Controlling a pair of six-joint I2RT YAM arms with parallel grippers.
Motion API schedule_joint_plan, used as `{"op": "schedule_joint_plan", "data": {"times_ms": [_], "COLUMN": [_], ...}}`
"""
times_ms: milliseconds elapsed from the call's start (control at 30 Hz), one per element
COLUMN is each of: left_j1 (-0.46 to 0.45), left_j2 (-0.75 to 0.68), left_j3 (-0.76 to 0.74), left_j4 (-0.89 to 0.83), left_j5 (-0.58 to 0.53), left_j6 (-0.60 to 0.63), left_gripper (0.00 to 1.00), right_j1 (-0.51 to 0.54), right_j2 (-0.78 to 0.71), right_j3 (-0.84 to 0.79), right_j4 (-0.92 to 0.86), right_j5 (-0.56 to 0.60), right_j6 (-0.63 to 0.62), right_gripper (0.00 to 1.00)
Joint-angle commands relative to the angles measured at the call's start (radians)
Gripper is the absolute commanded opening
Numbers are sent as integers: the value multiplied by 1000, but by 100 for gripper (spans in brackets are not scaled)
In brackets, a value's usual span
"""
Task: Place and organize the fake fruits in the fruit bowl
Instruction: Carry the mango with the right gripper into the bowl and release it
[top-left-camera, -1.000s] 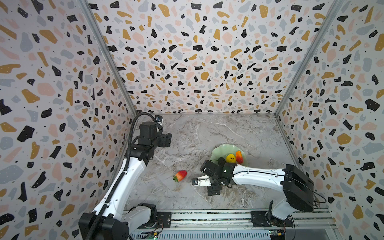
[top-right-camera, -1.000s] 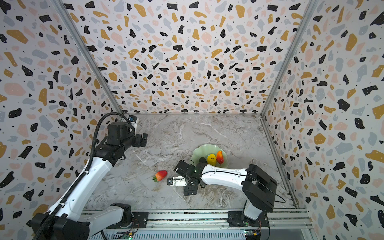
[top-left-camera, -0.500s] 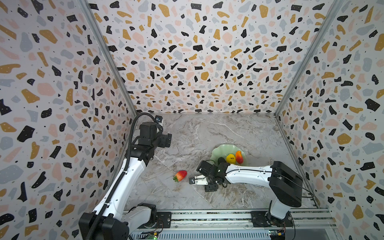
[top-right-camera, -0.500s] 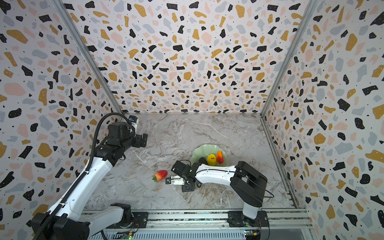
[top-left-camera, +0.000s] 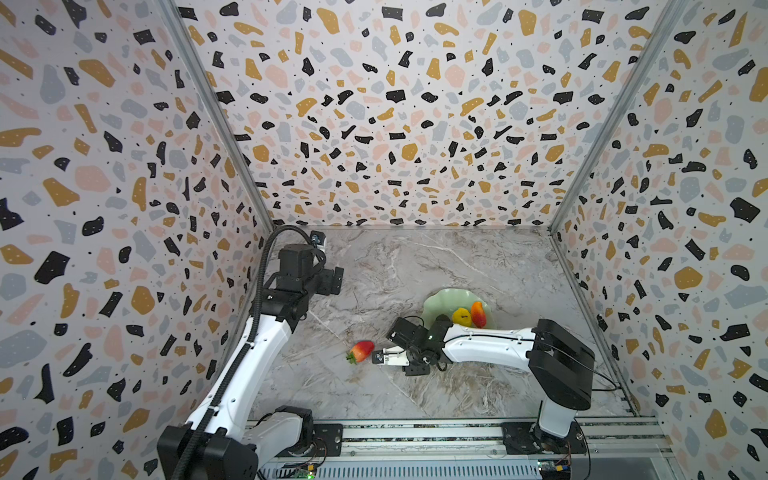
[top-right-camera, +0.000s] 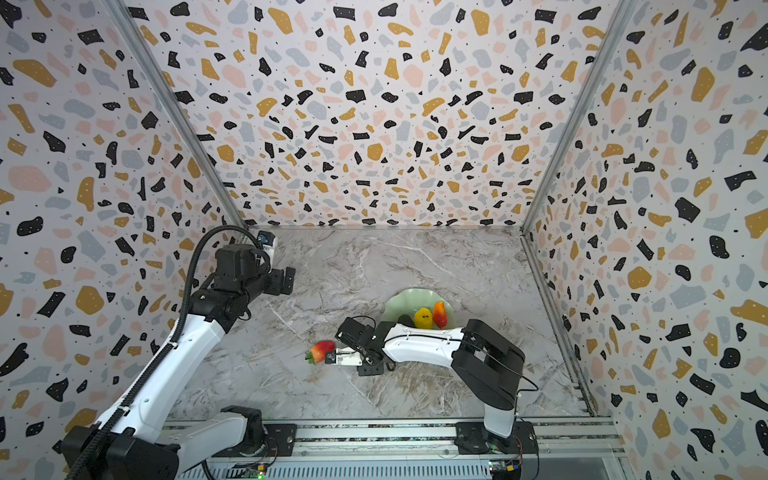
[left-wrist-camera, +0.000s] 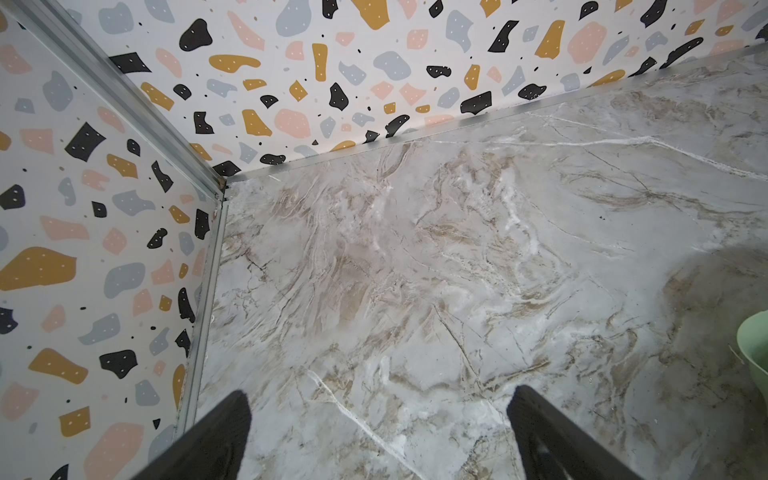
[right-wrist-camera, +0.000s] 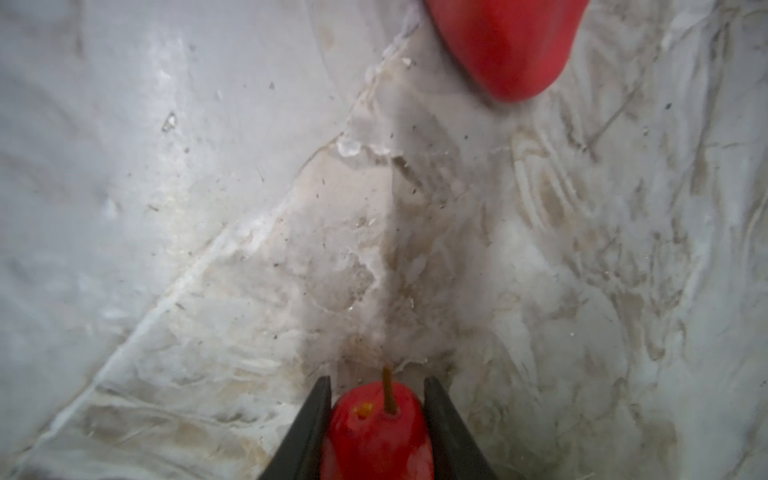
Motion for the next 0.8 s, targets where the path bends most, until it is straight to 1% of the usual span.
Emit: {"op": "schedule_joint_plan", "data": {"times_ms": [0, 100, 167, 233, 367, 467, 567, 667, 767], "left_j1": [-2, -1, -2, -2, -1, -2, -2, -1, -2], "left_j2": [-20, -20, -20, -20, -19, -20, -19, -20, -21], "left_j3": [-14, -14, -14, -14, -14, -14, -12, -12, -14], "left_j4": [32, 33, 33, 32, 32, 32, 31, 30, 29], "left_j5": [5, 5, 5, 5, 8, 8, 8, 10, 5], "left_j6": [11, 11, 10, 10, 10, 9, 11, 10, 11], "left_gripper": [100, 100, 100, 100, 100, 100, 100, 100, 100], "right_j1": [1, -28, -71, -118, -219, -287, -339, -370, -397], "right_j2": [-64, -124, -176, -221, -280, -294, -292, -271, -236], "right_j3": [55, 72, 70, 60, 36, 13, -16, -32, -31], "right_j4": [-47, -16, 26, 69, 139, 188, 250, 301, 315], "right_j5": [0, -32, -79, -100, -58, -25, -25, -40, -42], "right_j6": [37, 74, 111, 153, 238, 293, 331, 348, 365], "right_gripper": [12, 11, 11, 11, 12, 12, 12, 12, 12]}}
